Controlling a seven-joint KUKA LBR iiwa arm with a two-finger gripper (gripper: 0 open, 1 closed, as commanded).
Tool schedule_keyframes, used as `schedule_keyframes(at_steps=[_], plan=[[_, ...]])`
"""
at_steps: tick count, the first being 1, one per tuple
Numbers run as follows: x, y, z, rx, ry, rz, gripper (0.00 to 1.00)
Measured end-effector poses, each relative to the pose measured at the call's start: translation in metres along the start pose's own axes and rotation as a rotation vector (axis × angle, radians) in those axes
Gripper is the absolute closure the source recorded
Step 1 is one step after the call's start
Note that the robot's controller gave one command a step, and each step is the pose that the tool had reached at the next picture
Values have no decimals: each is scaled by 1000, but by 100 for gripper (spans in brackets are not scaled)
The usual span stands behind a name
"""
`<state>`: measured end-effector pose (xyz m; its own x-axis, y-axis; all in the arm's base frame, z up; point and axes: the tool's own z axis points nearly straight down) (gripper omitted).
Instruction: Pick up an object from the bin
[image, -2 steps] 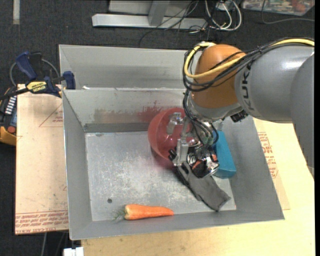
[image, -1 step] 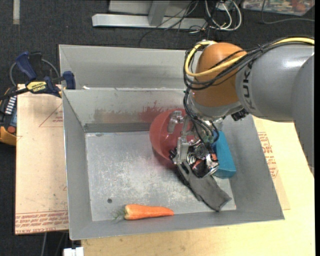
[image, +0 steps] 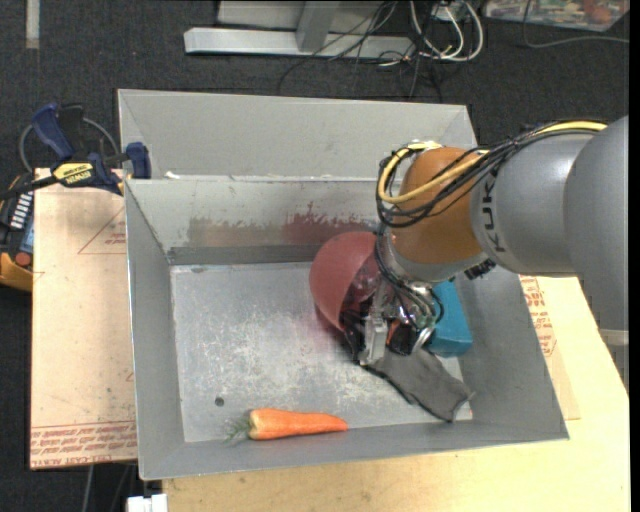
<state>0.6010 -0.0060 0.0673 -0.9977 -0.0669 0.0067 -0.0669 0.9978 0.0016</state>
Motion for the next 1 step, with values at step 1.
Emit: schedule_keyframes(at_steps=[1], plan=[[-14,-11,-68,2,-16,-151,0]])
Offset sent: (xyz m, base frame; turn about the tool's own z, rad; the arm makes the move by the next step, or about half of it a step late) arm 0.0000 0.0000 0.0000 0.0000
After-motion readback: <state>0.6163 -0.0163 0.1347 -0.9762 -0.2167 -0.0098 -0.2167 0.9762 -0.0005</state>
